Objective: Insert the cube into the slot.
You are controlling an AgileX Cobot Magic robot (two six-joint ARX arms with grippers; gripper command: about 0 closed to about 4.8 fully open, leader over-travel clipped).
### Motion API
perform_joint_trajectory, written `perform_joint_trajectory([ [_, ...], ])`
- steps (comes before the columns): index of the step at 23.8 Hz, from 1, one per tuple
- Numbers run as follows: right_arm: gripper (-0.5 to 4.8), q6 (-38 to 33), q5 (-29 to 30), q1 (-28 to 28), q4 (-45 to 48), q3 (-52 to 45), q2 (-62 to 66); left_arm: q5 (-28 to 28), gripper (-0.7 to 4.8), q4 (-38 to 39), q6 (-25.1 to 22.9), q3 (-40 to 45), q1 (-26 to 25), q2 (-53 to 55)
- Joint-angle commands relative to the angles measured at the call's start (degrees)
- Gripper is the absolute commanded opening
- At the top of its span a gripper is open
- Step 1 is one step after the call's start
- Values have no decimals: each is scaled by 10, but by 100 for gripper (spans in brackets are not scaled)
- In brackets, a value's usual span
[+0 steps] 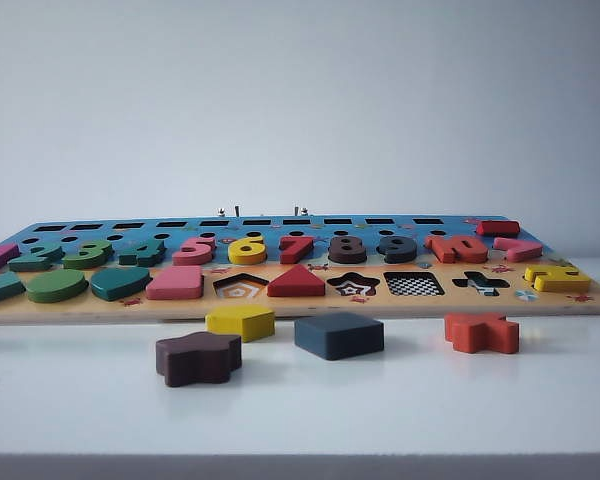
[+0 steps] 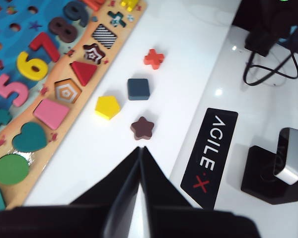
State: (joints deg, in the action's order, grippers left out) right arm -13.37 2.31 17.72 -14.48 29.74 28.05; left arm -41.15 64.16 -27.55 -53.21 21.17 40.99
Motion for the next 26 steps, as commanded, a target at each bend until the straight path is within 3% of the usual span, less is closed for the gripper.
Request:
perform_joint_trajectory([
  [1, 0, 28, 36, 14, -47, 45, 43, -11, 17, -2, -14, -4, 8, 3],
  [6, 1, 31, 87, 38, -136, 124, 120, -23, 17, -26, -2, -4, 13, 7],
  [11, 62, 58, 147, 59, -229, 184, 183, -3, 17, -49, 34, -4, 12, 19],
  [13, 118, 65, 162, 63, -253, 197, 196, 1, 17, -56, 45, -3, 11, 20],
  [16, 293, 82, 166, 82, -292, 221, 223, 28, 17, -75, 90, -4, 11, 20],
  [17, 320, 81, 166, 85, -297, 224, 229, 28, 17, -75, 95, -4, 11, 20],
  [26, 338, 82, 130, 160, -346, 237, 300, 43, 17, -95, 127, -4, 3, 20],
])
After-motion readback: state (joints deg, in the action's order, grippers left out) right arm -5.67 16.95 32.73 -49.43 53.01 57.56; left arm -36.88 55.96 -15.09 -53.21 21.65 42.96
